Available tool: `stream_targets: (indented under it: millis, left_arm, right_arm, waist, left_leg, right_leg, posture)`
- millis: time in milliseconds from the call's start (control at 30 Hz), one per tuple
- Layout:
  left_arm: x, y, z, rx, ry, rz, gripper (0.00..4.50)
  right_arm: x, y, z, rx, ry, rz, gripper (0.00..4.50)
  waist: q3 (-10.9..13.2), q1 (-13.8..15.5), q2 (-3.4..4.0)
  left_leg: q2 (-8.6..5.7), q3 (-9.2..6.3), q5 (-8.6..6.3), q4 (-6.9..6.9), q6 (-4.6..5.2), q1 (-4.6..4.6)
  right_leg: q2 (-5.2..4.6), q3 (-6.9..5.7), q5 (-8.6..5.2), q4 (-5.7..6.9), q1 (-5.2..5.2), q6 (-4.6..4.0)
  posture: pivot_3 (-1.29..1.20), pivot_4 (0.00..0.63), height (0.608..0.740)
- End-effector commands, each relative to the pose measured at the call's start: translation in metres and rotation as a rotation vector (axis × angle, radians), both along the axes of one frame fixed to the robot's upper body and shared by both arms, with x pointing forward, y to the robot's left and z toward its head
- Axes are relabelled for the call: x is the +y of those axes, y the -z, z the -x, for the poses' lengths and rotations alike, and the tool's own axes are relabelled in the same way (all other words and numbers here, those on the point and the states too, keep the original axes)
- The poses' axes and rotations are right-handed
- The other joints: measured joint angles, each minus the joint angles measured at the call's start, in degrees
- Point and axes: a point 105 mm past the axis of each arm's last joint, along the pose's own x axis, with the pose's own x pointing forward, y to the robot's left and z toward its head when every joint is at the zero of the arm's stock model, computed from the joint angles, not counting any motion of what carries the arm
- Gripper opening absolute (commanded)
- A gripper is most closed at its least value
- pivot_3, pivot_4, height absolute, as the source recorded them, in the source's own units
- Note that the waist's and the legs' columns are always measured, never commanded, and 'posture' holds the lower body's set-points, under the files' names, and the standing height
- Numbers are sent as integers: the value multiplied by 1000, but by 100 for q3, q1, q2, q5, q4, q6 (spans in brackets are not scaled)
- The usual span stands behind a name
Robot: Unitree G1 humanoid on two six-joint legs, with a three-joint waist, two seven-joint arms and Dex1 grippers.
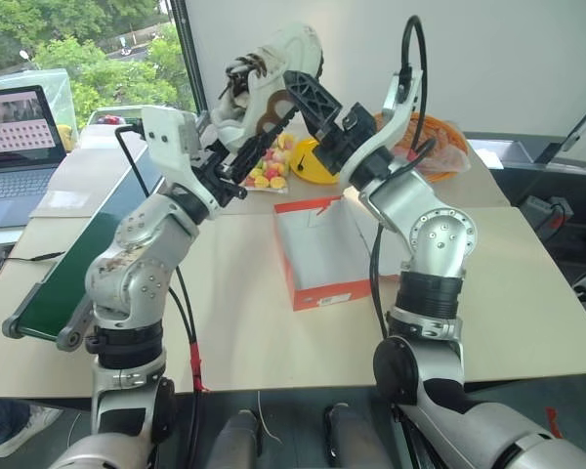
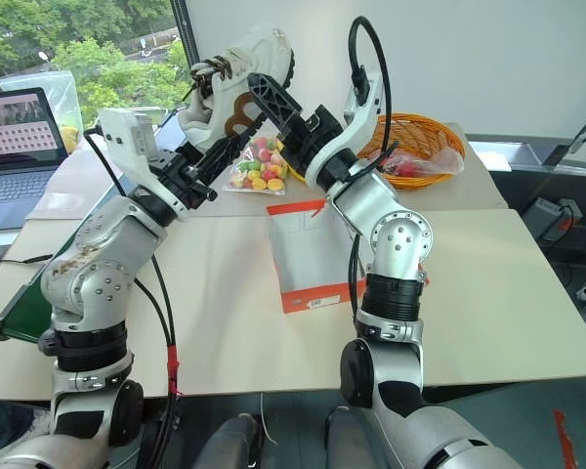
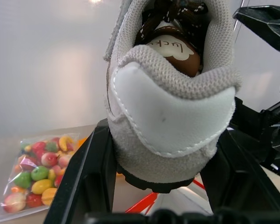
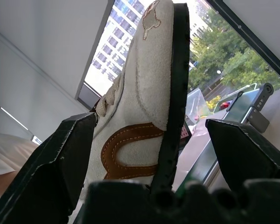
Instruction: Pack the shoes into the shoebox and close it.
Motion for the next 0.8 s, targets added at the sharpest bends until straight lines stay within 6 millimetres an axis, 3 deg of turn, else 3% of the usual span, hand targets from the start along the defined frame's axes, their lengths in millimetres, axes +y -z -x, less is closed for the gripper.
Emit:
stream_targets:
  millis: [33,167,367,433,467,533,600,800]
  left_arm:
    - [-14,-13,14,-50,54,32,2058]
    - [-34,-9,25,-27,119,33,2040]
    - [-31,-6,27,-10,100,23,2040]
    - [-29,-7,33,-9,141,46,2938]
    - [-26,-7,33,-8,127,31,3184]
    - [-14,-5,32,10,84,4,3989]
    - [-2,-2,36,19,70,-44,4500]
    - [38,13,39,56,-32,-184,4500]
  right_arm:
    - [2,-22,10,-95,-3,-7,4500]
    - [1,-20,7,-100,16,0,3407]
    - [0,-20,5,-108,21,-10,1468]
    - [-2,-19,4,-110,29,-1,876]
    - [-3,-19,3,-112,36,3,581]
    - [-5,-19,1,-125,53,27,399]
    - [-9,-19,-2,-149,81,77,378]
    - [-36,-6,-27,-162,257,389,368]
  waist:
    - [0,2,0]
    - [0,-11,0]
    - [0,-10,0]
    - [0,-7,0]
    - [0,-7,0]
    - [0,-6,0]
    - [1,-7,1]
    - [3,-6,5]
  left_leg:
    - [0,0,0,1,0,-2]
    - [2,0,-1,2,1,-3]
    - [9,1,-1,2,1,0]
    - [11,1,-1,2,1,1]
    - [12,1,-1,2,1,1]
    - [14,1,-1,3,1,-1]
    - [15,1,-1,3,1,-1]
    - [20,5,-1,2,1,4]
  right_leg:
    - [0,0,0,0,0,0]
    - [2,1,0,0,-1,0]
    - [13,3,0,-4,1,0]
    - [15,4,0,-4,0,0]
    - [16,4,0,-4,1,0]
    - [18,4,0,-4,0,0]
    - [19,5,0,-4,0,0]
    - [27,10,-1,-6,-1,-2]
  posture:
    - [0,150,740]
    - [0,150,740]
    - [0,150,740]
    - [0,150,740]
    - [0,150,740]
    - [0,150,740]
    - [0,150,740]
    - [0,150,740]
